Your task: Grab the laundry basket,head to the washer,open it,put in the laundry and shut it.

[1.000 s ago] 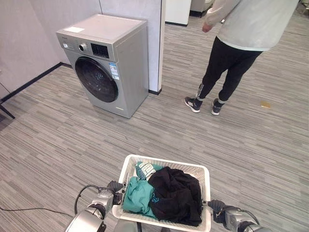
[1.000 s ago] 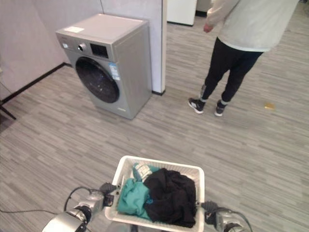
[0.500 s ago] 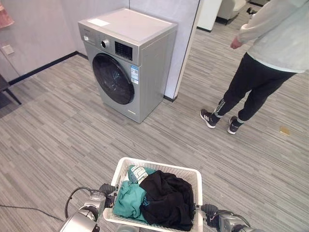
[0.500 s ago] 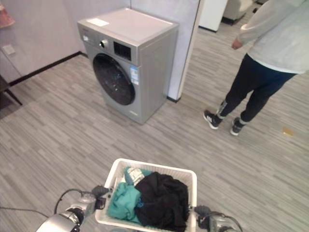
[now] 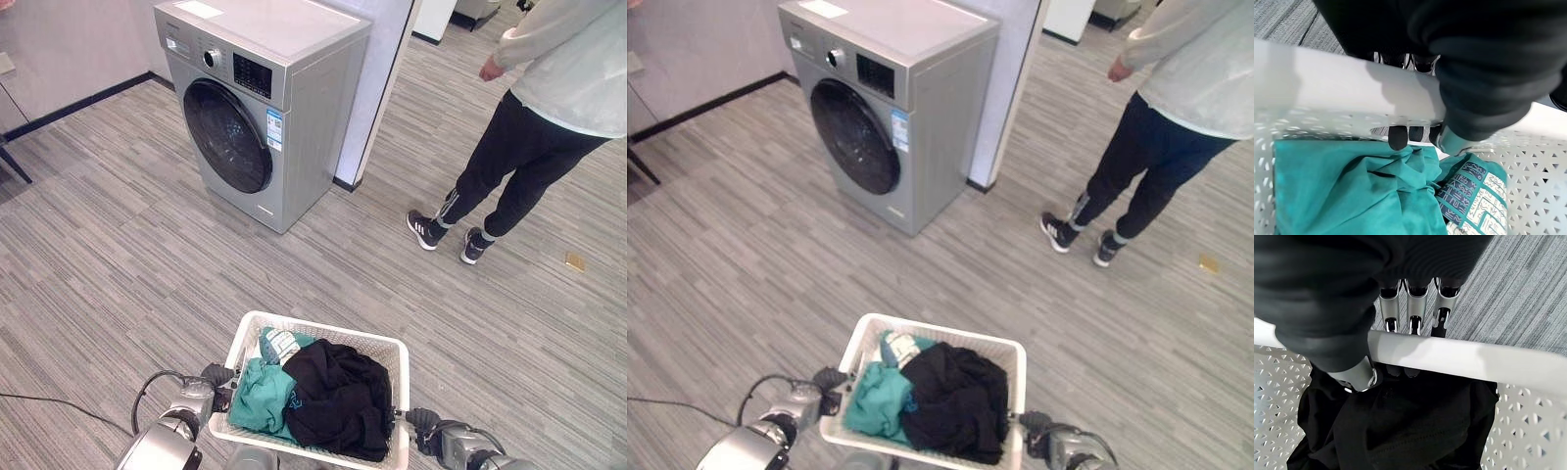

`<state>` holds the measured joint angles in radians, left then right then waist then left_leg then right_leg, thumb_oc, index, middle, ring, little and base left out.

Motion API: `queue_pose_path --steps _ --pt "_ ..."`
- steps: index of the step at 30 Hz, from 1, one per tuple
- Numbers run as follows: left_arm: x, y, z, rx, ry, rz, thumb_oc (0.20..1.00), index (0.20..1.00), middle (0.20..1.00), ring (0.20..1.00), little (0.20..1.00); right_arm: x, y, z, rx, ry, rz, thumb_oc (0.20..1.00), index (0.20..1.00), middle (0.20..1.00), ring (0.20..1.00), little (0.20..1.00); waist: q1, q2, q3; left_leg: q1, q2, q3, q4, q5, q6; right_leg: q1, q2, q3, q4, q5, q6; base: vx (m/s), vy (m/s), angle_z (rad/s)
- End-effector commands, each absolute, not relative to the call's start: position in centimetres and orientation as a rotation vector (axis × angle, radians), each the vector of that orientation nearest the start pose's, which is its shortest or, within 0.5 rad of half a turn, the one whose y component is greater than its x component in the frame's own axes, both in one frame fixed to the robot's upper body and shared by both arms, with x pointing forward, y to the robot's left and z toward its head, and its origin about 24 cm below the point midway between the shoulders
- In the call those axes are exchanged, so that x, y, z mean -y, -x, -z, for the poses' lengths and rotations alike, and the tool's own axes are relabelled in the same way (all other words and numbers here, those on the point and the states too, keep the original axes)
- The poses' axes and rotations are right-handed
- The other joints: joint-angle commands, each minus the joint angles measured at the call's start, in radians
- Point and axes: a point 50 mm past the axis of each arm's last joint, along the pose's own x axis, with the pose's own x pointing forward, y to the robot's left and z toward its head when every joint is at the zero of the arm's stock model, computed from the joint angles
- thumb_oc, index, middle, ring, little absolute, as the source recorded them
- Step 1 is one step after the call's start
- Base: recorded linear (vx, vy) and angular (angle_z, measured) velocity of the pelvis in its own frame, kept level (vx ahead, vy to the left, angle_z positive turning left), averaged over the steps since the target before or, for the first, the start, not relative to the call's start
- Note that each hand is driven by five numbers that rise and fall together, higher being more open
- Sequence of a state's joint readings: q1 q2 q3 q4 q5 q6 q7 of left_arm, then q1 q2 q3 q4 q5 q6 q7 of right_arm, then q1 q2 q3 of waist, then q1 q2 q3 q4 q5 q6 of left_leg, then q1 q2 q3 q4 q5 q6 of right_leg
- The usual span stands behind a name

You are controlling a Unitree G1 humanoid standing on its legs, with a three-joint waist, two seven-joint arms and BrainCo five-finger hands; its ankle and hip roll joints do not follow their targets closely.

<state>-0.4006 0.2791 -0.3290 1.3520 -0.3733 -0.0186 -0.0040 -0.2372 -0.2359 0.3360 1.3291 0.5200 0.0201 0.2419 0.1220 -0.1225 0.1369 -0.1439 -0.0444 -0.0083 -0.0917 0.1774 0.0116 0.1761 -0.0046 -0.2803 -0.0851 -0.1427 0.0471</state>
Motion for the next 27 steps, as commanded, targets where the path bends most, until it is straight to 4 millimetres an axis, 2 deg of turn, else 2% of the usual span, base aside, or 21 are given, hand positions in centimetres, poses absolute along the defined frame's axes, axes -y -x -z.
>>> queue_pose_path --steps 1,2,3,12,18,23,25,26,27 --pt "-21.4 -22.3 11.6 -0.946 -0.082 -0.055 0.2 0.2 0.2 0.2 0.2 19.6 -15.7 14.7 -1.078 -0.187 -0.082 0.2 0.2 0.2 0.2 0.2 0.006 0.018 0.008 0.032 0.024 0.035 0.04 -0.067 -0.033 -0.083 -0.052 0.027 0.039 0.116 0.057 0.02 0.036 -0.15" --pt "-21.4 -22.3 11.6 -0.946 -0.082 -0.055 0.2 0.2 0.2 0.2 0.2 19.7 -15.7 14.7 -1.078 -0.187 -0.082 0.2 0.2 0.2 0.2 0.2 0.006 0.018 0.008 0.032 0.024 0.035 0.04 -0.067 -0.033 -0.083 -0.052 0.027 0.039 0.116 0.057 0.05 0.039 -0.21" --pt "-18.8 -16.8 14.7 -1.115 -0.17 0.144 0.2 0.2 0.2 0.2 0.2 24.5 -8.7 16.1 -1.326 -0.078 0.111 0.2 0.2 0.2 0.2 0.2 -0.146 0.112 -0.132 0.155 0.063 0.134 0.004 -0.136 -0.039 -0.144 -0.036 0.137 -0.002 0.186 0.037 0.03 -0.006 -0.16" --pt "-18.3 -18.1 14.3 -1.083 -0.16 0.148 0.2 0.2 0.2 0.2 0.2 24.5 -8.5 16.1 -1.353 -0.059 0.093 0.2 0.2 0.2 0.2 0.2 -0.139 0.103 -0.136 0.145 0.07 0.113 0.004 -0.127 -0.054 -0.132 -0.036 0.094 -0.002 0.178 0.034 0.02 -0.03 0.02" --pt "-18.2 -18.7 14.0 -1.074 -0.191 0.169 0.2 0.2 0.2 0.2 0.2 24.5 -9.6 15.9 -1.34 -0.031 0.063 0.2 0.2 0.2 0.2 0.2 -0.132 0.097 -0.136 0.141 0.073 0.093 0.004 -0.127 -0.058 -0.125 -0.033 0.072 -0.002 0.168 0.03 0.04 -0.022 0.22" --pt "-18.5 -20.3 13.2 -1.052 -0.259 0.198 0.2 0.2 0.2 0.2 0.2 23.9 -13.6 14.9 -1.249 -0.022 0.022 0.2 0.2 0.2 0.2 0.2 -0.118 0.091 -0.14 0.139 0.075 0.078 0.004 -0.124 -0.063 -0.122 -0.026 0.06 -0.002 0.162 0.025 0.03 -0.032 0.18" --pt "-18.6 -20.7 12.9 -1.043 -0.27 0.199 0.2 0.2 0.2 0.2 0.2 23.8 -14.4 14.6 -1.23 -0.015 0.015 0.2 0.2 0.2 0.2 0.2 -0.116 0.091 -0.14 0.139 0.077 0.076 0.004 -0.123 -0.064 -0.122 -0.026 0.058 -0.002 0.161 0.024 0.01 -0.033 0.24" --pt "-18.9 -21.9 12.2 -1.019 -0.295 0.197 0.2 0.2 0.2 0.2 0.2 23.6 -16.7 13.8 -1.171 0.0 -0.005 0.2 0.2 0.2 0.2 0.2 -0.112 0.09 -0.138 0.138 0.078 0.069 0.004 -0.12 -0.066 -0.12 -0.022 0.057 -0.002 0.158 0.022 0.02 -0.058 0.16" --pt "-19.0 -22.4 11.9 -1.008 -0.302 0.192 0.2 0.2 0.2 0.2 0.2 23.4 -17.6 13.5 -1.152 0.009 -0.013 0.2 0.2 0.2 0.2 0.2 -0.11 0.089 -0.135 0.138 0.079 0.065 0.004 -0.117 -0.067 -0.119 -0.02 0.055 -0.002 0.158 0.021 0.01 -0.063 -0.03"
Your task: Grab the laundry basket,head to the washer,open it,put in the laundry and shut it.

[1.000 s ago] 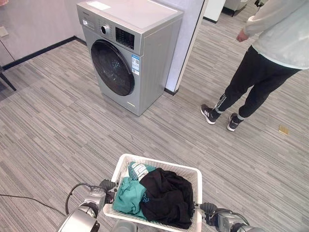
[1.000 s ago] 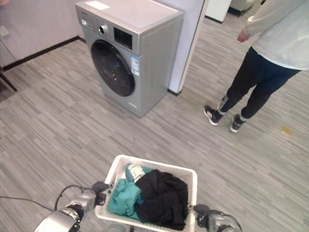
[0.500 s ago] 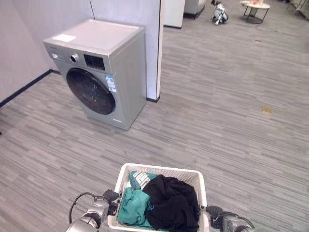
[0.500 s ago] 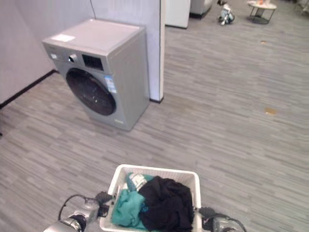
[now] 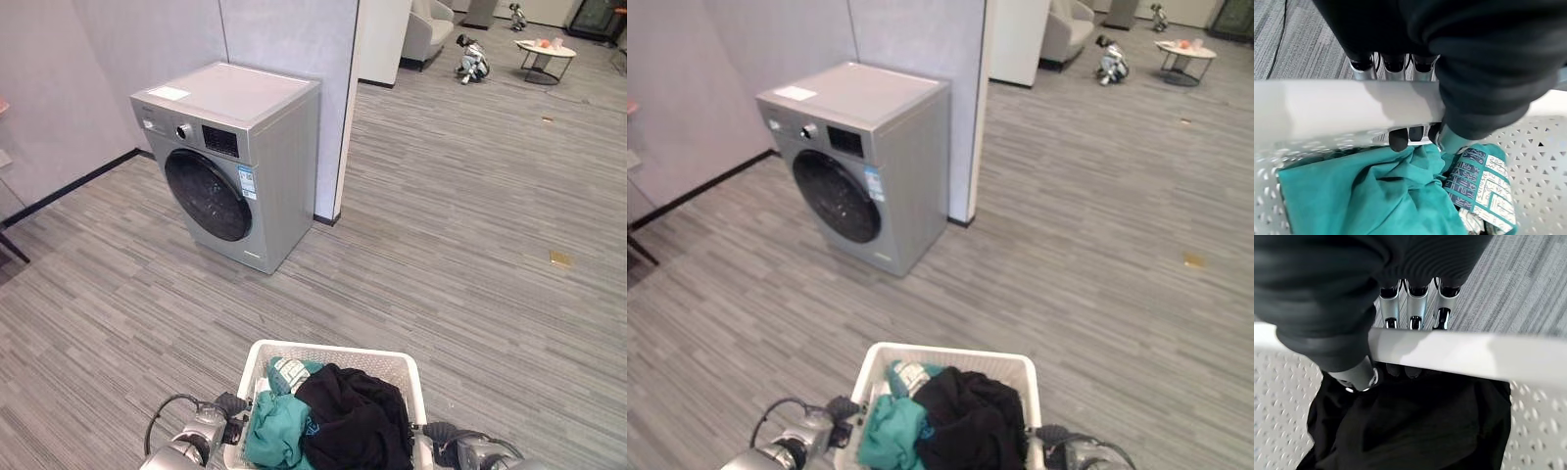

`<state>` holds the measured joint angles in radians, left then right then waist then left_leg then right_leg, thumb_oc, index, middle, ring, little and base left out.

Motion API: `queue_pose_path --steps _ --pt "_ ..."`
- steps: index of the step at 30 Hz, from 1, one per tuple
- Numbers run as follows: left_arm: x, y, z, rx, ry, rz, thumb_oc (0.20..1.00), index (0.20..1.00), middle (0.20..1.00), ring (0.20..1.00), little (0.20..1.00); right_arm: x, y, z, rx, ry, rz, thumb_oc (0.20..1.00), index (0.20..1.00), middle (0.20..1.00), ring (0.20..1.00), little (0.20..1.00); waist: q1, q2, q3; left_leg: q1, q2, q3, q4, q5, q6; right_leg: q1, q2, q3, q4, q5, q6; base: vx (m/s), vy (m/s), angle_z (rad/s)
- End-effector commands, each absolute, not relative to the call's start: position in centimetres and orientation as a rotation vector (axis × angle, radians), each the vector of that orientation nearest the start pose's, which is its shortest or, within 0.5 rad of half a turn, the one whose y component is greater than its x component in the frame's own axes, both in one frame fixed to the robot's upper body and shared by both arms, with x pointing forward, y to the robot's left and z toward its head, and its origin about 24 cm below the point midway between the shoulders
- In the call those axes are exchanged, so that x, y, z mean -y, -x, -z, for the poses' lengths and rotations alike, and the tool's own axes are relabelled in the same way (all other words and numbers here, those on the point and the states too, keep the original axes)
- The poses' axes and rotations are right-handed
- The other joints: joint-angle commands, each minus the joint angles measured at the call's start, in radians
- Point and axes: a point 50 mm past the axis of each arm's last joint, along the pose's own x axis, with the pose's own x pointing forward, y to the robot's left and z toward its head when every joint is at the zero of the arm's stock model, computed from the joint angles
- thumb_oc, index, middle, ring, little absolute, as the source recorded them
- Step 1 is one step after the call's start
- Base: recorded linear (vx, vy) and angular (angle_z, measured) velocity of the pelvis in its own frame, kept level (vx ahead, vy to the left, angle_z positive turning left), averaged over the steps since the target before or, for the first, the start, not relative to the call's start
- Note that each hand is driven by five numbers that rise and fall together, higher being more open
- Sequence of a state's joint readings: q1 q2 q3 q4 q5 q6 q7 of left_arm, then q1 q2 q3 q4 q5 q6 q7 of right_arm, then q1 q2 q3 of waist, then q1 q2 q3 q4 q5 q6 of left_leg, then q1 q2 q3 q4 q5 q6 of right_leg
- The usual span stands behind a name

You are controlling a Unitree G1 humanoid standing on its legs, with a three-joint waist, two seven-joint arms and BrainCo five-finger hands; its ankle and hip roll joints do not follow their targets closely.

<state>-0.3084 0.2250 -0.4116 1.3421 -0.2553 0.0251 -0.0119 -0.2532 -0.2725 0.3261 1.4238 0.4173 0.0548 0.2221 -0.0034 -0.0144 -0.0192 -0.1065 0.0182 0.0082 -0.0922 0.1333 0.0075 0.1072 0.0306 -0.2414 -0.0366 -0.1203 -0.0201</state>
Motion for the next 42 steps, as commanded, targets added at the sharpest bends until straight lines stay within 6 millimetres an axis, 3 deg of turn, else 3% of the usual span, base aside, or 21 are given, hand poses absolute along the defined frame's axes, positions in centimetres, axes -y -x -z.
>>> queue_pose_path --steps 1,2,4,6,8,9,10,11,12,13,17,20,26,32,34,35,38,40,41,42 --pt "-19.2 -23.1 11.5 -0.994 -0.312 0.186 0.2 0.2 0.2 0.2 0.2 23.3 -18.4 13.1 -1.134 0.018 -0.019 0.2 0.2 0.2 0.2 0.2 0.016 -0.02 0.025 0.101 0.016 0.045 0.005 -0.071 -0.063 -0.049 -0.054 0.015 -0.051 0.135 0.086 -0.01 -0.063 -0.01" --pt "-19.6 -24.6 10.4 -0.96 -0.347 0.185 0.2 0.2 0.2 0.2 0.2 22.8 -20.6 12.1 -1.085 0.046 -0.049 0.2 0.2 0.2 0.2 0.2 0.02 -0.021 0.034 0.097 0.016 0.038 0.007 -0.064 -0.063 -0.049 -0.051 0.012 -0.051 0.135 0.083 -0.01 -0.049 0.02" --pt "-19.6 -24.6 10.4 -0.959 -0.347 0.185 0.2 0.2 0.2 0.2 0.2 22.8 -20.6 12.1 -1.084 0.046 -0.05 0.2 0.2 0.2 0.2 0.2 0.02 -0.021 0.035 0.098 0.016 0.038 0.007 -0.064 -0.063 -0.049 -0.051 0.012 -0.051 0.135 0.083 -0.03 -0.03 0.13" --pt "-19.7 -27.7 8.1 -0.879 -0.393 0.18 0.2 0.2 0.2 0.2 0.2 22.2 -24.1 10.1 -1.003 0.094 -0.084 0.2 0.2 0.2 0.2 0.2 0.021 -0.025 0.061 0.064 0.017 0.044 0.031 -0.054 -0.07 -0.056 -0.053 -0.005 -0.051 0.139 0.08 -0.08 -0.037 0.13" --pt "-19.5 -28.6 7.4 -0.853 -0.4 0.181 0.2 0.2 0.2 0.2 0.2 22.1 -25.1 9.5 -0.975 0.103 -0.088 0.2 0.2 0.2 0.2 0.2 0.017 -0.024 0.07 0.045 0.016 0.05 0.046 -0.051 -0.073 -0.059 -0.056 -0.014 -0.051 0.141 0.08 -0.1 0.005 0.29" --pt "-19.2 -31.0 5.2 -0.777 -0.418 0.172 0.2 0.2 0.2 0.2 0.2 22.9 -27.6 7.3 -0.905 0.121 -0.06 0.2 0.2 0.2 0.2 0.2 0.002 -0.026 0.091 -0.005 0.025 0.118 0.097 -0.046 -0.075 -0.068 -0.072 -0.046 -0.051 0.15 0.083 -0.16 0.028 0.48" --pt "-19.1 -31.6 4.6 -0.76 -0.418 0.169 0.2 0.2 0.2 0.2 0.2 22.9 -28.3 6.7 -0.884 0.129 -0.062 0.2 0.2 0.2 0.2 0.2 -0.003 -0.025 0.097 -0.016 0.028 0.149 0.104 -0.044 -0.073 -0.07 -0.076 -0.055 -0.05 0.152 0.083 -0.16 0.038 0.49" --pt "-18.9 -32.5 3.6 -0.731 -0.425 0.166 0.2 0.2 0.2 0.2 0.2 23.3 -29.3 5.7 -0.856 0.131 -0.048 0.2 0.2 0.2 0.2 0.2 -0.016 -0.022 0.104 -0.023 0.041 0.233 0.122 -0.045 -0.071 -0.072 -0.085 -0.075 -0.047 0.156 0.086 -0.07 0.022 0.38" --pt "-18.9 -32.5 3.6 -0.731 -0.425 0.166 0.2 0.2 0.2 0.2 0.2 23.3 -29.3 5.7 -0.856 0.131 -0.048 0.2 0.2 0.2 0.2 0.2 -0.016 -0.022 0.104 -0.023 0.041 0.233 0.122 -0.045 -0.071 -0.072 -0.085 -0.075 -0.047 0.156 0.086 -0.08 0.037 0.54" --pt "-19.1 -33.8 2.0 -0.691 -0.425 0.153 0.2 0.2 0.2 0.2 0.2 23.6 -30.9 3.9 -0.818 0.149 -0.048 0.2 0.2 0.2 0.2 0.2 -0.025 -0.017 0.11 -0.032 0.049 0.323 0.139 -0.05 -0.065 -0.08 -0.092 -0.099 -0.039 0.159 0.088 -0.03 0.037 0.54" --pt "-20.2 -35.0 0.2 -0.666 -0.422 0.121 0.2 0.2 0.2 0.2 0.2 22.6 -33.2 1.6 -0.782 0.175 -0.09 0.2 0.2 0.2 0.2 0.2 -0.019 -0.007 0.097 -0.001 0.026 0.317 0.094 -0.069 -0.042 -0.075 -0.09 -0.084 -0.026 0.138 0.088 0.07 0.071 0.27" --pt "-20.9 -35.5 -0.8 -0.652 -0.453 0.116 0.2 0.2 0.2 0.2 0.2 22.3 -34.1 0.5 -0.768 0.209 -0.111 0.2 0.2 0.2 0.2 0.2 -0.016 0.0 0.092 0.026 0.018 0.314 0.051 -0.065 -0.032 -0.076 -0.091 -0.067 -0.011 0.132 0.091 0.09 0.12 -0.11" --pt "-21.4 -36.3 -2.2 -0.63 -0.509 0.112 0.2 0.2 0.2 0.2 0.2 21.5 -34.4 0.3 -0.778 0.207 -0.141 0.2 0.2 0.2 0.2 0.2 -0.006 0.006 0.082 0.073 -0.004 0.302 0.008 -0.08 -0.009 -0.072 -0.111 -0.066 0.035 0.114 0.106 0.09 0.126 -0.07" --pt "-21.6 -35.9 -1.6 -0.655 -0.524 0.114 0.2 0.2 0.2 0.2 0.2 21.1 -33.9 1.0 -0.807 0.203 -0.172 0.2 0.2 0.2 0.2 0.2 0.001 0.014 0.086 0.092 -0.022 0.291 0.005 -0.105 0.015 -0.102 -0.152 -0.065 0.151 0.095 0.131 0.06 0.149 -0.02" --pt "-21.6 -35.7 -1.3 -0.667 -0.544 0.126 0.2 0.2 0.2 0.2 0.2 21.3 -33.7 1.1 -0.811 0.22 -0.183 0.2 0.2 0.2 0.2 0.2 0.001 0.022 0.093 0.109 -0.039 0.266 0.005 -0.119 0.036 -0.139 -0.185 -0.059 0.285 0.108 0.148 0.07 0.162 -0.02" --pt "-21.6 -35.7 -1.3 -0.667 -0.544 0.126 0.2 0.2 0.2 0.2 0.2 21.3 -33.7 1.2 -0.811 0.22 -0.183 0.2 0.2 0.2 0.2 0.2 0.001 0.021 0.092 0.109 -0.04 0.267 0.005 -0.119 0.036 -0.141 -0.186 -0.059 0.287 0.107 0.148 0.07 0.124 0.03" --pt "-21.3 -35.7 -1.2 -0.679 -0.576 0.142 0.2 0.2 0.2 0.2 0.2 21.9 -33.3 1.5 -0.835 0.194 -0.168 0.2 0.2 0.2 0.2 0.2 -0.012 0.031 0.106 0.138 -0.059 0.236 0.005 -0.136 0.059 -0.212 -0.217 -0.03 0.487 0.189 0.166 0.13 0.154 0.19" --pt "-21.3 -36.1 -1.7 -0.671 -0.608 0.149 0.2 0.2 0.2 0.2 0.2 22.9 -33.3 1.1 -0.831 0.182 -0.144 0.2 0.2 0.2 0.2 0.2 -0.037 0.035 0.108 0.145 -0.06 0.197 0.005 -0.131 0.054 -0.275 -0.115 0.068 0.496 0.164 0.154 0.15 0.036 0.69" --pt "-21.3 -36.1 -1.8 -0.676 -0.611 0.153 0.2 0.2 0.2 0.2 0.2 23.3 -33.2 1.1 -0.837 0.176 -0.13 0.2 0.2 0.2 0.2 0.2 -0.046 0.032 0.112 0.155 -0.068 0.178 0.005 -0.131 0.052 -0.289 -0.088 0.084 0.471 0.136 0.145 0.17 -0.002 1.07" --pt "-21.3 -36.1 -1.9 -0.679 -0.621 0.158 0.2 0.2 0.2 0.2 0.2 23.4 -33.1 1.2 -0.844 0.175 -0.125 0.2 0.2 0.2 0.2 0.2 -0.044 0.034 0.112 0.157 -0.066 0.181 0.005 -0.133 0.046 -0.291 -0.098 0.052 0.422 0.126 0.135 0.18 -0.002 0.84"
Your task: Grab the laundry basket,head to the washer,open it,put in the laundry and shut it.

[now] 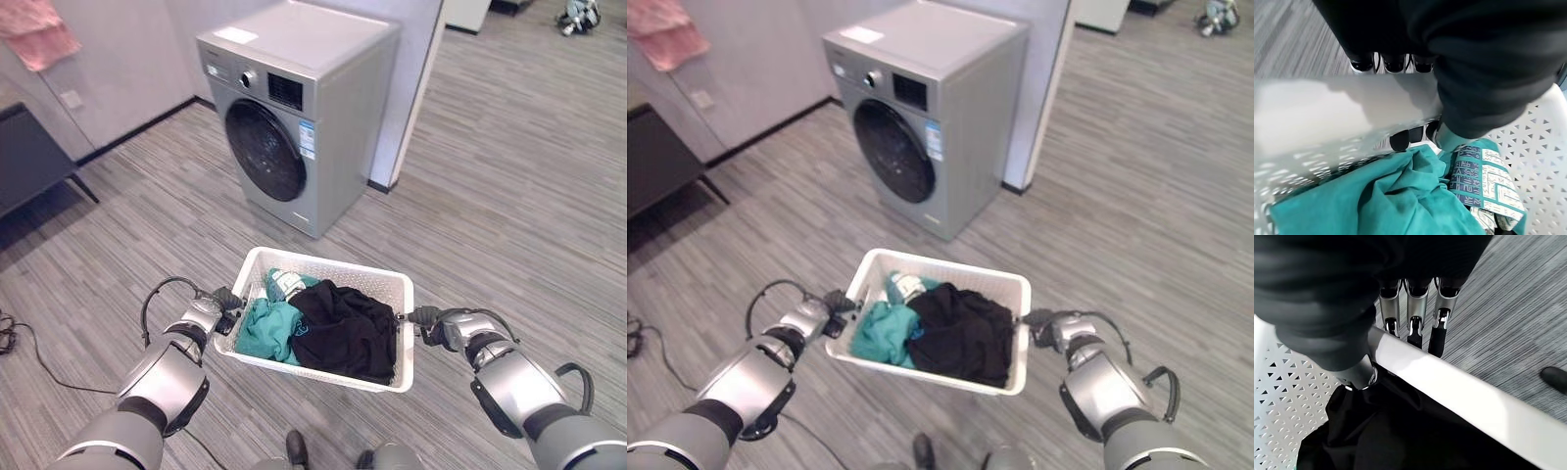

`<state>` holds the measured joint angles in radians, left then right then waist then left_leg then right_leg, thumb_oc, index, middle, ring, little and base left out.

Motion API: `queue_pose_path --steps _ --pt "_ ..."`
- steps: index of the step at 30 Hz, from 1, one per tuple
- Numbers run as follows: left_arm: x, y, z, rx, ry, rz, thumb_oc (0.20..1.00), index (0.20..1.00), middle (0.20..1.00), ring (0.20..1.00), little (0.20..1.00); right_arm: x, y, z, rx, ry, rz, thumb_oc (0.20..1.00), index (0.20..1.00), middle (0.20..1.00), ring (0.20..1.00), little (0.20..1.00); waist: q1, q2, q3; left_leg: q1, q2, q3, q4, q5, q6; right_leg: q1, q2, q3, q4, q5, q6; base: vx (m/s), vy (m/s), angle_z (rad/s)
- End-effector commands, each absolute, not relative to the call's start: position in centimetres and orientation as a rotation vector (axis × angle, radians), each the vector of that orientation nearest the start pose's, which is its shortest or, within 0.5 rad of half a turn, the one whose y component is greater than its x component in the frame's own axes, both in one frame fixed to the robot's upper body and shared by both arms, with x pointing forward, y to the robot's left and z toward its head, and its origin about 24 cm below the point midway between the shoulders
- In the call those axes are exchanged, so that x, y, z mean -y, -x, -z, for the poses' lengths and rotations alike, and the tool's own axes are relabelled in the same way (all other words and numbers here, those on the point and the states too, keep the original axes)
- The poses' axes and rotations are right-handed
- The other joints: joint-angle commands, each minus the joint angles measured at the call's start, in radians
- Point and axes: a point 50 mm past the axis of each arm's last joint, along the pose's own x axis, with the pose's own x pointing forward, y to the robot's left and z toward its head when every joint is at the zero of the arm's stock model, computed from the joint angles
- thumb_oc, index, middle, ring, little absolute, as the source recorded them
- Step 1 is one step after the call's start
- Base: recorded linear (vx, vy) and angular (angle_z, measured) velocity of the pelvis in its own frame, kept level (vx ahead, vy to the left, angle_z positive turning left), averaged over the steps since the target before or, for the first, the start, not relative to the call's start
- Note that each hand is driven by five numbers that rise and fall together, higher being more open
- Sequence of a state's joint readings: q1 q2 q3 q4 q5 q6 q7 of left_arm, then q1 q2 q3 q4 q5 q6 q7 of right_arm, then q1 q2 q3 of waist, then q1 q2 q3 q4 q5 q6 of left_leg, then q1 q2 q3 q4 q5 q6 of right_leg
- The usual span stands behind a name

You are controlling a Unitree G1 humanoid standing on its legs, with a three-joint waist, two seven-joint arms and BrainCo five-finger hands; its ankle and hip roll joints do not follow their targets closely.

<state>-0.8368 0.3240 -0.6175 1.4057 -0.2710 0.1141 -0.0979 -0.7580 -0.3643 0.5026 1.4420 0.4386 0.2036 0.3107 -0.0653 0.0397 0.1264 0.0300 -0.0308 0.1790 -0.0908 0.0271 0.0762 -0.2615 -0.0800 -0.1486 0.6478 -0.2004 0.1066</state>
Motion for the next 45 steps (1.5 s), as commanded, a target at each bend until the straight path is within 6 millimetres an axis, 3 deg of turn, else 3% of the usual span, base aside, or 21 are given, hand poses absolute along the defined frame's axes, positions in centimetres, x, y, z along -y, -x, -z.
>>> queue_pose_path --steps 1,3,4,8,13,14,15,16,17,19,21,25,26,27,28,32,34,35,38,41,45 --pt "-21.3 -36.2 -2.0 -0.68 -0.631 0.158 0.2 0.2 0.2 0.2 0.2 23.2 -33.1 1.2 -0.848 0.181 -0.131 0.2 0.2 0.2 0.2 0.2 0.02 -0.02 -0.029 0.031 -0.016 0.018 0.004 -0.037 -0.029 0.079 -0.014 -0.09 -0.326 0.205 0.002 0.27 -0.065 0.5" --pt "-21.4 -36.1 -1.9 -0.683 -0.628 0.158 0.2 0.2 0.2 0.2 0.2 23.0 -33.5 0.8 -0.832 0.183 -0.134 0.2 0.2 0.2 0.2 0.2 -0.004 -0.032 -0.025 0.062 -0.033 -0.012 0.004 -0.059 -0.04 0.024 0.034 -0.037 -0.492 0.274 0.008 0.35 -0.1 0.11" --pt "-21.3 -36.1 -1.8 -0.679 -0.624 0.164 0.2 0.2 0.2 0.2 0.2 22.8 -33.6 0.7 -0.831 0.187 -0.143 0.2 0.2 0.2 0.2 0.2 -0.02 -0.043 -0.02 0.085 -0.044 -0.026 0.004 -0.076 -0.047 -0.022 0.022 -0.026 -0.567 0.342 0.023 0.26 -0.061 0.12" --pt "-21.5 -35.8 -1.4 -0.691 -0.624 0.17 0.2 0.2 0.2 0.2 0.2 22.5 -33.7 0.7 -0.84 0.207 -0.172 0.2 0.2 0.2 0.2 0.2 -0.039 -0.046 -0.016 0.136 -0.043 -0.049 0.022 -0.115 -0.054 -0.043 0.003 -0.04 -0.599 0.384 0.035 0.27 -0.076 0.23" --pt "-21.4 -34.8 0.0 -0.735 -0.601 0.18 0.2 0.2 0.2 0.2 0.2 22.8 -32.8 1.7 -0.874 0.198 -0.175 0.2 0.2 0.2 0.2 0.2 -0.055 -0.046 -0.053 0.162 -0.027 -0.07 0.111 -0.144 -0.069 0.031 0.042 -0.016 -0.603 0.364 -0.006 0.31 -0.148 0.43" --pt "-21.1 -34.1 1.1 -0.765 -0.587 0.197 0.2 0.2 0.2 0.2 0.2 22.6 -32.2 2.5 -0.898 0.21 -0.191 0.2 0.2 0.2 0.2 0.2 -0.058 -0.041 -0.061 0.124 -0.004 -0.066 0.287 -0.079 -0.118 0.086 0.064 -0.033 -0.614 0.34 -0.035 0.24 -0.159 0.15" --pt "-21.1 -34.1 1.1 -0.765 -0.587 0.196 0.2 0.2 0.2 0.2 0.2 22.6 -32.2 2.5 -0.898 0.21 -0.192 0.2 0.2 0.2 0.2 0.2 -0.06 -0.043 -0.063 0.12 -0.007 -0.067 0.286 -0.076 -0.117 0.083 0.061 -0.033 -0.615 0.341 -0.035 0.34 -0.26 0.22" --pt "-21.2 -33.8 1.4 -0.774 -0.585 0.194 0.2 0.2 0.2 0.2 0.2 22.7 -32.0 2.7 -0.896 0.205 -0.179 0.2 0.2 0.2 0.2 0.2 -0.062 -0.051 -0.06 0.071 0.024 -0.046 0.433 -0.012 -0.155 0.118 0.064 -0.046 -0.629 0.328 -0.052 0.21 -0.26 0.31" --pt "-20.8 -34.0 1.3 -0.766 -0.569 0.195 0.2 0.2 0.2 0.2 0.2 22.8 -31.9 2.8 -0.882 0.17 -0.153 0.2 0.2 0.2 0.2 0.2 -0.052 -0.083 -0.039 -0.034 0.073 -0.002 0.621 0.066 -0.184 0.173 0.054 -0.05 -0.657 0.306 -0.08 0.28 -0.343 0.3" --pt "-20.4 -33.8 1.7 -0.768 -0.544 0.189 0.2 0.2 0.2 0.2 0.2 22.1 -31.7 3.3 -0.876 0.123 -0.145 0.2 0.2 0.2 0.2 0.2 -0.034 -0.099 -0.023 -0.109 0.109 0.049 0.746 0.071 -0.183 0.212 0.064 -0.056 -0.67 0.273 -0.11 0.25 -0.261 -0.12" --pt "-19.5 -33.4 2.4 -0.778 -0.518 0.204 0.2 0.2 0.2 0.2 0.2 21.3 -31.4 3.9 -0.86 0.025 -0.125 0.2 0.2 0.2 0.2 0.2 -0.035 -0.098 -0.021 -0.189 0.18 0.15 0.655 0.041 -0.168 0.265 0.054 -0.065 -0.713 0.259 -0.103 0.27 -0.075 -0.28" --pt "-19.3 -33.2 2.6 -0.777 -0.513 0.201 0.2 0.2 0.2 0.2 0.2 20.4 -31.3 4.2 -0.837 -0.045 -0.12 0.2 0.2 0.2 0.2 0.2 -0.036 -0.095 -0.024 -0.213 0.187 0.162 0.526 0.024 -0.154 0.281 0.044 -0.058 -0.718 0.252 -0.089 0.21 0.068 0.03" --pt "-19.4 -32.8 3.1 -0.785 -0.495 0.187 0.2 0.2 0.2 0.2 0.2 19.1 -31.5 4.3 -0.8 -0.107 -0.131 0.2 0.2 0.2 0.2 0.2 -0.033 -0.083 -0.03 -0.222 0.181 0.143 0.321 0.047 -0.151 0.295 0.038 -0.047 -0.717 0.237 -0.075 0.27 0.152 -0.33" --pt "-19.5 -32.5 3.4 -0.793 -0.485 0.18 0.2 0.2 0.2 0.2 0.2 18.5 -31.4 4.4 -0.786 -0.126 -0.139 0.2 0.2 0.2 0.2 0.2 -0.03 -0.075 -0.03 -0.216 0.182 0.123 0.255 0.071 -0.154 0.303 0.042 -0.042 -0.715 0.229 -0.073 0.49 0.273 -0.43" --pt "-19.9 -31.7 4.2 -0.81 -0.461 0.167 0.2 0.2 0.2 0.2 0.2 17.1 -31.3 4.7 -0.751 -0.2 -0.154 0.2 0.2 0.2 0.2 0.2 -0.017 -0.054 -0.034 -0.229 0.203 0.064 0.113 0.148 -0.174 0.331 0.045 -0.018 -0.72 0.213 -0.065 0.41 0.22 -0.44" --pt "-20.0 -30.3 5.7 -0.857 -0.421 0.168 0.2 0.2 0.2 0.2 0.2 15.5 -30.3 5.5 -0.745 -0.297 -0.177 0.2 0.2 0.2 0.2 0.2 -0.005 -0.027 -0.04 -0.206 0.215 0.036 0.042 0.183 -0.185 0.37 0.04 0.008 -0.715 0.19 -0.053 0.3 0.183 -0.43" --pt "-19.8 -29.5 6.5 -0.872 -0.406 0.174 0.2 0.2 0.2 0.2 0.2 14.4 -29.4 6.2 -0.753 -0.329 -0.206 0.2 0.2 0.2 0.2 0.2 0.001 -0.013 -0.063 -0.178 0.195 0.034 0.018 0.179 -0.177 0.384 0.023 0.016 -0.706 0.174 -0.043 0.33 0.283 -0.4" --pt "-19.8 -28.4 7.5 -0.903 -0.403 0.188 0.2 0.2 0.2 0.2 0.2 14.0 -28.5 6.9 -0.765 -0.39 -0.194 0.2 0.2 0.2 0.2 0.2 0.01 -0.009 -0.08 -0.167 0.154 0.03 0.045 0.157 -0.16 0.399 -0.017 0.025 -0.686 0.167 -0.028 0.39 0.378 -0.44" --pt "-20.0 -27.9 7.8 -0.917 -0.409 0.192 0.2 0.2 0.2 0.2 0.2 13.4 -27.9 7.3 -0.779 -0.407 -0.211 0.2 0.2 0.2 0.2 0.2 0.021 -0.013 -0.096 -0.152 0.126 0.038 0.049 0.13 -0.143 0.396 -0.045 0.036 -0.676 0.168 -0.013 0.25 0.276 -0.25" --pt "-21.7 -27.5 7.8 -0.934 -0.456 0.166 0.2 0.2 0.2 0.2 0.2 12.7 -27.3 7.8 -0.789 -0.425 -0.229 0.2 0.2 0.2 0.2 0.2 0.047 -0.015 -0.121 -0.114 0.059 0.071 0.047 0.064 -0.093 0.367 -0.124 0.047 -0.617 0.205 0.034 0.25 0.4 0.31" --pt "-22.3 -27.9 7.3 -0.926 -0.492 0.161 0.2 0.2 0.2 0.2 0.2 12.7 -27.0 8.3 -0.824 -0.403 -0.225 0.2 0.2 0.2 0.2 0.2 0.056 -0.009 -0.126 -0.072 0.034 0.077 0.017 0.045 -0.067 0.328 -0.143 0.05 -0.509 0.228 0.052 0.11 0.201 0.07"
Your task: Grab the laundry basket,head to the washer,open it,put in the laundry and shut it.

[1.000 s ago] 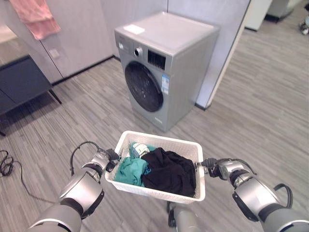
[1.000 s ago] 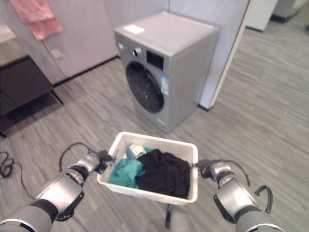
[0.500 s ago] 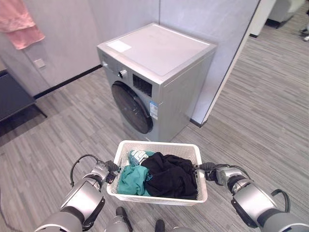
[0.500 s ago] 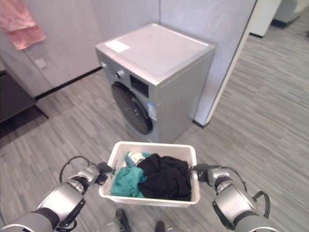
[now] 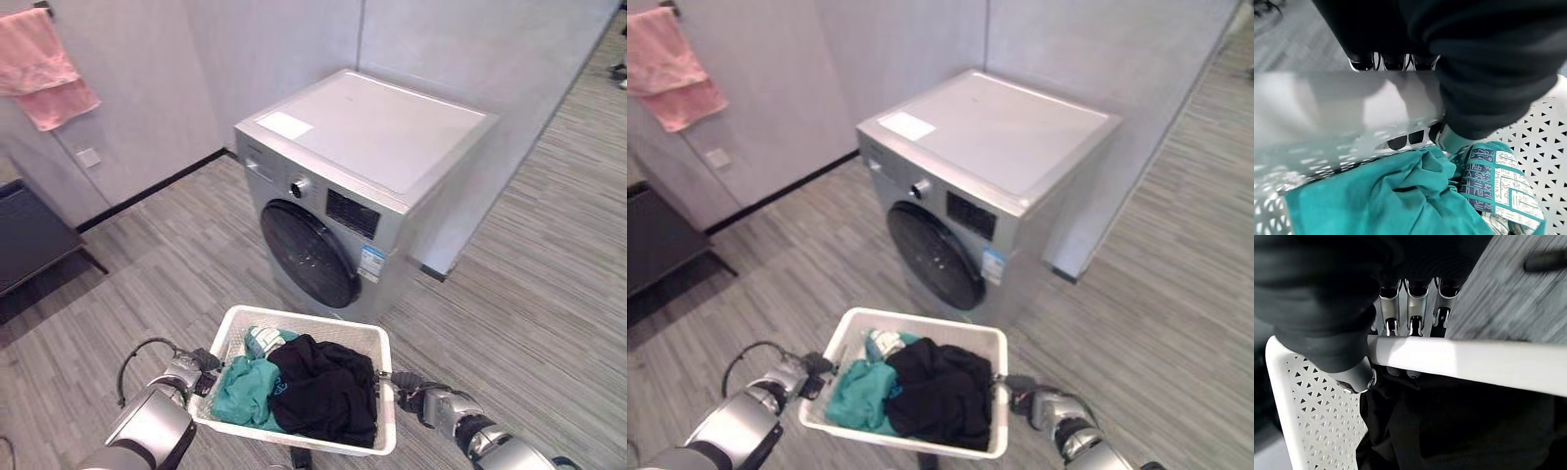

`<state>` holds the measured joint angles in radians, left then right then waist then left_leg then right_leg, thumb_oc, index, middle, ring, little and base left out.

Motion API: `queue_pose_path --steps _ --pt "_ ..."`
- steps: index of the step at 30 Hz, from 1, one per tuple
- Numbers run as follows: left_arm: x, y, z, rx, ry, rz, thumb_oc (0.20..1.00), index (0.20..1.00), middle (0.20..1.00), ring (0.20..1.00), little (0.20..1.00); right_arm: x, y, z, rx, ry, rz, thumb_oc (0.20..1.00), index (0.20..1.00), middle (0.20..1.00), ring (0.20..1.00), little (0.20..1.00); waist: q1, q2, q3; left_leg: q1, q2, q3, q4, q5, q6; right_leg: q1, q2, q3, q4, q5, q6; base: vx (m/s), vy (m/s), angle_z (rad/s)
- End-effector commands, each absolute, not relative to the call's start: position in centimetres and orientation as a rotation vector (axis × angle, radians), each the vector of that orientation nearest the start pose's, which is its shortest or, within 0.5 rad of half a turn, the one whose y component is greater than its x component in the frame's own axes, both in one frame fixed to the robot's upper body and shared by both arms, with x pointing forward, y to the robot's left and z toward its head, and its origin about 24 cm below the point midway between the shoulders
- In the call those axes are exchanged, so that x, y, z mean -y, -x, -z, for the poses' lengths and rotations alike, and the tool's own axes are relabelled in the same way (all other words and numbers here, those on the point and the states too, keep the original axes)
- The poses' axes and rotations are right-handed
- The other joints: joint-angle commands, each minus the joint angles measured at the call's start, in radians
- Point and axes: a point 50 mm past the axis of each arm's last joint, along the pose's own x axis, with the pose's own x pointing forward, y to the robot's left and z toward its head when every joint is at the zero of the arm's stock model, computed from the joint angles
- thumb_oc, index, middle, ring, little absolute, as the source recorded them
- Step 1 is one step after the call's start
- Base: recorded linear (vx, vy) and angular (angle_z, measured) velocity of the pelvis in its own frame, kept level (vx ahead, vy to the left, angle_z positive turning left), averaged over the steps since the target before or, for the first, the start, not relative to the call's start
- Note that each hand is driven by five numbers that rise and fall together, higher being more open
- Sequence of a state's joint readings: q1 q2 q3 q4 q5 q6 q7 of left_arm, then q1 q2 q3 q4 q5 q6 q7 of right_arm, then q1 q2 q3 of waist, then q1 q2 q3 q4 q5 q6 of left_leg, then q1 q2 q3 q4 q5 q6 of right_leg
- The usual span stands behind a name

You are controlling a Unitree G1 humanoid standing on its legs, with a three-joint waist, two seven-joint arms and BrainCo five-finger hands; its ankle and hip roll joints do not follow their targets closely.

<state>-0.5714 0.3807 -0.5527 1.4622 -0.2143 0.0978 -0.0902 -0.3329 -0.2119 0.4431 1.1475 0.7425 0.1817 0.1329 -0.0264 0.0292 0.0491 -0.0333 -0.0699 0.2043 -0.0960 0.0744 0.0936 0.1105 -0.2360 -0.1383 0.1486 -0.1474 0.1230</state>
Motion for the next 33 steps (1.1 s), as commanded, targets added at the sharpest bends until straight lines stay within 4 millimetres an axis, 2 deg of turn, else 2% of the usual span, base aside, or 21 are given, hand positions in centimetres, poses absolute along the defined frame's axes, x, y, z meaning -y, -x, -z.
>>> queue_pose_path --steps 1,4,5,6,7,8,9,10,12,14,16,20,21,23,25,27,29,30,31,32,33 --pt "-22.3 -28.1 7.1 -0.921 -0.498 0.161 0.2 0.2 0.2 0.2 0.2 12.6 -27.0 8.3 -0.831 -0.404 -0.224 0.2 0.2 0.2 0.2 0.2 0.017 0.004 -0.045 0.001 0.07 0.048 0.017 -0.006 -0.079 -0.058 0.014 0.042 0.021 0.181 0.035 0.06 0.158 0.07" --pt "-22.1 -28.6 6.8 -0.907 -0.516 0.167 0.2 0.2 0.2 0.2 0.2 12.0 -26.9 8.4 -0.843 -0.404 -0.242 0.2 0.2 0.2 0.2 0.2 0.016 0.012 -0.027 0.031 0.06 0.037 0.009 -0.019 -0.063 -0.116 0.014 0.043 0.164 0.213 0.03 0.05 0.128 0.07" --pt "-22.1 -28.7 6.6 -0.903 -0.532 0.174 0.2 0.2 0.2 0.2 0.2 12.0 -26.9 8.4 -0.846 -0.402 -0.244 0.2 0.2 0.2 0.2 0.2 0.014 0.014 -0.02 0.037 0.059 0.03 0.009 -0.02 -0.06 -0.131 0.037 0.048 0.206 0.209 0.029 0.07 0.069 0.08" --pt "-22.1 -29.1 6.3 -0.89 -0.548 0.176 0.2 0.2 0.2 0.2 0.2 12.3 -27.1 8.3 -0.838 -0.4 -0.239 0.2 0.2 0.2 0.2 0.2 -0.004 0.016 -0.011 0.045 0.056 0.01 0.009 -0.022 -0.058 -0.163 0.114 0.102 0.239 0.166 0.016 0.06 0.038 0.09" --pt "-22.1 -29.1 6.3 -0.89 -0.547 0.176 0.2 0.2 0.2 0.2 0.2 12.3 -27.2 8.2 -0.838 -0.4 -0.239 0.2 0.2 0.2 0.2 0.2 -0.002 0.017 -0.013 0.043 0.059 0.011 0.009 -0.021 -0.059 -0.166 0.116 0.103 0.238 0.169 0.015 0.1 0.05 0.19" --pt "-22.6 -29.6 5.7 -0.885 -0.559 0.168 0.2 0.2 0.2 0.2 0.2 12.4 -27.6 7.9 -0.827 -0.378 -0.239 0.2 0.2 0.2 0.2 0.2 -0.009 0.015 0.0 0.054 0.051 0.003 0.009 -0.025 -0.059 -0.228 0.197 0.082 0.204 0.1 -0.014 0.1 0.043 0.37" --pt "-22.6 -29.7 5.6 -0.885 -0.559 0.165 0.2 0.2 0.2 0.2 0.2 12.2 -27.7 7.8 -0.827 -0.366 -0.248 0.2 0.2 0.2 0.2 0.2 -0.005 0.016 0.004 0.058 0.052 0.012 0.009 -0.026 -0.063 -0.232 0.17 0.025 0.178 0.098 -0.022 0.2 0.031 0.25" --pt "-22.9 -29.6 5.6 -0.891 -0.551 0.155 0.2 0.2 0.2 0.2 0.2 11.8 -27.8 7.7 -0.83 -0.334 -0.27 0.2 0.2 0.2 0.2 0.2 0.01 0.012 0.004 0.074 0.054 0.025 0.009 -0.048 -0.076 -0.229 0.124 -0.06 0.12 0.09 -0.025 0.08 -0.02 0.1" --pt "-23.2 -29.5 5.6 -0.896 -0.546 0.147 0.2 0.2 0.2 0.2 0.2 11.6 -28.1 7.4 -0.826 -0.314 -0.288 0.2 0.2 0.2 0.2 0.2 0.006 0.014 0.006 0.075 0.063 0.031 0.009 -0.042 -0.08 -0.225 0.126 -0.099 0.044 0.129 -0.032 0.09 -0.072 -0.15" --pt "-23.9 -29.3 5.6 -0.899 -0.536 0.131 0.2 0.2 0.2 0.2 0.2 11.0 -28.9 6.7 -0.81 -0.257 -0.348 0.2 0.2 0.2 0.2 0.2 0.0 0.008 0.012 0.097 0.059 0.019 0.009 -0.057 -0.09 -0.268 0.152 -0.05 -0.06 0.192 -0.022 0.21 -0.121 -0.11" --pt "-24.8 -29.1 5.5 -0.897 -0.537 0.114 0.2 0.2 0.2 0.2 0.2 9.7 -30.0 5.1 -0.749 -0.159 -0.456 0.2 0.2 0.2 0.2 0.2 -0.007 -0.004 0.03 0.125 0.063 0.004 0.013 -0.074 -0.098 -0.319 0.118 -0.053 -0.106 0.269 0.005 0.26 -0.179 0.08" --pt "-26.4 -28.0 5.8 -0.941 -0.554 0.097 0.2 0.2 0.2 0.2 0.2 8.5 -29.6 4.9 -0.742 -0.089 -0.558 0.2 0.2 0.2 0.2 0.2 0.0 -0.027 0.014 0.134 0.066 -0.013 0.062 -0.108 -0.105 -0.25 0.141 -0.028 -0.136 0.262 -0.018 0.19 -0.18 0.35" --pt "-27.3 -27.3 6.0 -0.972 -0.56 0.091 0.2 0.2 0.2 0.2 0.2 7.7 -29.4 4.6 -0.726 -0.076 -0.613 0.2 0.2 0.2 0.2 0.2 0.004 -0.029 0.005 0.124 0.077 -0.024 0.116 -0.128 -0.114 -0.219 0.15 -0.041 -0.139 0.248 -0.032 0.27 -0.295 0.51" --pt "-28.5 -26.6 6.1 -0.999 -0.576 0.077 0.2 0.2 0.2 0.2 0.2 6.9 -29.0 4.4 -0.712 -0.042 -0.679 0.2 0.2 0.2 0.2 0.2 0.011 -0.031 0.01 0.092 0.093 -0.03 0.213 -0.115 -0.133 -0.183 0.157 -0.06 -0.152 0.233 -0.049 0.19 -0.243 0.44" --pt "-29.3 -26.3 5.9 -1.004 -0.585 0.057 0.2 0.2 0.2 0.2 0.2 5.8 -28.6 4.0 -0.685 -0.052 -0.738 0.2 0.2 0.2 0.2 0.2 0.02 -0.038 0.03 0.023 0.118 -0.028 0.384 -0.068 -0.171 -0.14 0.157 -0.088 -0.179 0.225 -0.068 0.1 -0.218 0.44" --pt "-30.0 -26.0 5.8 -1.009 -0.575 0.048 0.2 0.2 0.2 0.2 0.2 4.8 -28.3 3.4 -0.656 -0.067 -0.788 0.2 0.2 0.2 0.2 0.2 0.045 -0.048 0.054 -0.067 0.124 -0.045 0.545 -0.006 -0.205 -0.107 0.151 -0.108 -0.198 0.217 -0.09 0.05 -0.154 0.36" --pt "-30.9 -25.5 5.7 -1.012 -0.558 0.019 0.2 0.2 0.2 0.2 0.2 3.6 -27.8 2.8 -0.638 -0.051 -0.863 0.2 0.2 0.2 0.2 0.2 0.061 -0.051 0.063 -0.112 0.137 -0.035 0.552 0.019 -0.207 -0.087 0.144 -0.126 -0.221 0.208 -0.091 0.07 -0.078 0.23" --pt "-30.9 -25.5 5.7 -1.013 -0.558 0.018 0.2 0.2 0.2 0.2 0.2 3.5 -27.8 2.8 -0.638 -0.051 -0.863 0.2 0.2 0.2 0.2 0.2 0.06 -0.051 0.061 -0.114 0.136 -0.036 0.553 0.019 -0.207 -0.088 0.144 -0.127 -0.221 0.208 -0.091 0.14 -0.002 0.3" --pt "-31.1 -25.3 5.7 -1.013 -0.552 0.024 0.2 0.2 0.2 0.2 0.2 2.7 -27.4 2.1 -0.606 -0.071 -0.913 0.2 0.2 0.2 0.2 0.2 0.064 -0.044 0.059 -0.111 0.2 0.018 0.416 0.006 -0.197 -0.072 0.131 -0.149 -0.235 0.195 -0.078 0.14 0.112 0.35" --pt "-31.4 -25.0 5.8 -1.019 -0.557 0.023 0.2 0.2 0.2 0.2 0.2 2.1 -27.1 1.7 -0.59 -0.074 -0.955 0.2 0.2 0.2 0.2 0.2 0.073 -0.035 0.052 -0.11 0.202 0.008 0.286 0.009 -0.194 -0.071 0.127 -0.155 -0.236 0.189 -0.066 0.2 0.169 0.44" --pt "-31.8 -24.6 5.8 -1.03 -0.565 0.013 0.2 0.2 0.2 0.2 0.2 1.6 -26.8 1.3 -0.57 -0.078 -0.987 0.2 0.2 0.2 0.2 0.2 0.077 -0.025 0.048 -0.1 0.205 -0.013 0.179 0.038 -0.197 -0.068 0.125 -0.156 -0.236 0.186 -0.056 0.15 0.174 0.42"
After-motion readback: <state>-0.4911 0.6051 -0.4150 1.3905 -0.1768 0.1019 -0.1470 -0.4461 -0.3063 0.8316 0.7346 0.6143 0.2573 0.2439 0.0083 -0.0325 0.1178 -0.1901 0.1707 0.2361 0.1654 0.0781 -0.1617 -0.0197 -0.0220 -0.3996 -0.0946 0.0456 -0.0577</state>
